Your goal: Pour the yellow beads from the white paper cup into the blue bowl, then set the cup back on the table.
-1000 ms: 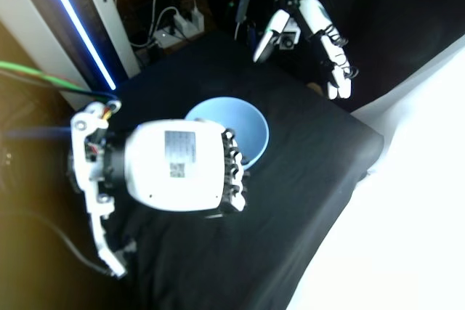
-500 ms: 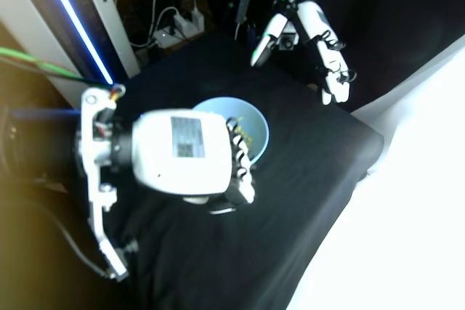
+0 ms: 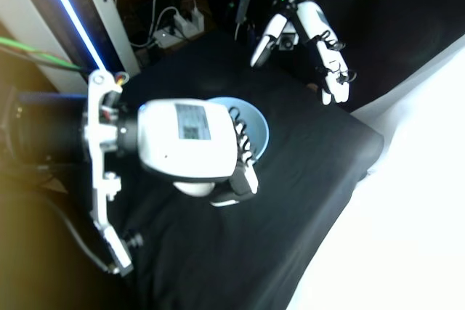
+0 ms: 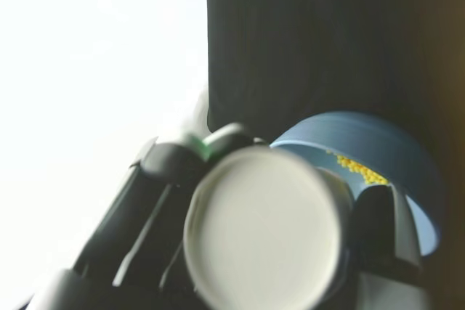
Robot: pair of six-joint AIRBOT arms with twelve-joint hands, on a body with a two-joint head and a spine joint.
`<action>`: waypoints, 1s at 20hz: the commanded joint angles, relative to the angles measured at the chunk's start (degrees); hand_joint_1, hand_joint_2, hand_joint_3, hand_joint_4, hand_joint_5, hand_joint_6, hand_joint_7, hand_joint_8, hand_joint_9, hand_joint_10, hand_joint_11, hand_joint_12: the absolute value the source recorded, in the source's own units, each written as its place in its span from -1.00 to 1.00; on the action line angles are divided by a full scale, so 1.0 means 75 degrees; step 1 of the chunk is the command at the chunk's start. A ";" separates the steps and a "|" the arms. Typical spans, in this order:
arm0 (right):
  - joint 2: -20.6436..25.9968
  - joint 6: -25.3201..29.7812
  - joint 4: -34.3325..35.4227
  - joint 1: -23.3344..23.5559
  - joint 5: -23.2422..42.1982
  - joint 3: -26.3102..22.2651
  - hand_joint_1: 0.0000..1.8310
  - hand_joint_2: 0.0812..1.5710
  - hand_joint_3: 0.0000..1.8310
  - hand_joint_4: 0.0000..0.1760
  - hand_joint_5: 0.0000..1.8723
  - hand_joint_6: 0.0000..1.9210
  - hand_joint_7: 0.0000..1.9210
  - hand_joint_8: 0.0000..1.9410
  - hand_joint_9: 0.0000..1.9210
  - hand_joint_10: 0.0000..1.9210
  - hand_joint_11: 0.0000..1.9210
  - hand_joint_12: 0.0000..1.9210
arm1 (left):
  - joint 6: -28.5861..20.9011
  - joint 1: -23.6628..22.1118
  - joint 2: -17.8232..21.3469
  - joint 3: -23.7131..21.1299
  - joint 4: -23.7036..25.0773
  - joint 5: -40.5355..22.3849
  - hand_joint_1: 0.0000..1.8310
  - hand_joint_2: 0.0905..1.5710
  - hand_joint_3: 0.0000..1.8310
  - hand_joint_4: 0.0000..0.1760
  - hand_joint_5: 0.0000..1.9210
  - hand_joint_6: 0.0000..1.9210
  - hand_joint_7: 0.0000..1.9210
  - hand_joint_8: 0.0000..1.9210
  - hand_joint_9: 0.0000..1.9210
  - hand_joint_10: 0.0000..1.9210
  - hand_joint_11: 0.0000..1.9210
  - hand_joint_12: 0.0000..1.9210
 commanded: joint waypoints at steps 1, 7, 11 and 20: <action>0.0004 0.0003 0.0283 0.0144 0.0016 -0.0023 0.27 0.39 -1.00 -1.00 0.04 0.01 0.15 -0.05 0.14 0.68 0.11 0.98 | -0.0070 -0.0096 -0.0023 0.0055 -0.0140 -0.0859 -0.43 0.02 -1.00 0.06 -1.00 -1.00 -0.65 -1.00 -0.82 -1.00 -1.00 -0.60; 0.0207 -0.0001 0.1519 0.0144 -0.0017 -0.0021 0.39 0.34 -1.00 -1.00 0.25 -0.56 0.08 0.16 -0.07 0.30 -0.30 0.81 | -0.0074 -0.0113 -0.0078 0.0066 -0.0154 -0.0882 -0.39 0.04 -1.00 0.00 -0.99 -1.00 -0.66 -1.00 -0.81 -1.00 -1.00 -0.58; 0.0595 -0.0445 0.2982 0.0126 0.0142 -0.0016 0.40 0.27 -1.00 -1.00 0.18 -0.33 0.34 -0.38 0.27 -0.24 -0.05 0.39 | -0.0093 -0.0113 -0.0079 0.0066 -0.0170 -0.0884 -0.33 0.07 -1.00 0.12 -0.99 -1.00 -0.67 -1.00 -0.81 -1.00 -1.00 -0.66; 0.1022 -0.1579 0.7474 -0.0985 0.1645 0.0207 0.37 0.28 -1.00 -1.00 0.18 -0.26 0.30 -0.38 0.25 -0.82 -0.61 0.51 | -0.0137 -0.0104 -0.0090 0.0059 -0.0212 -0.0913 -0.38 0.05 -1.00 -0.21 -1.00 -1.00 -0.70 -1.00 -0.78 -1.00 -1.00 -0.59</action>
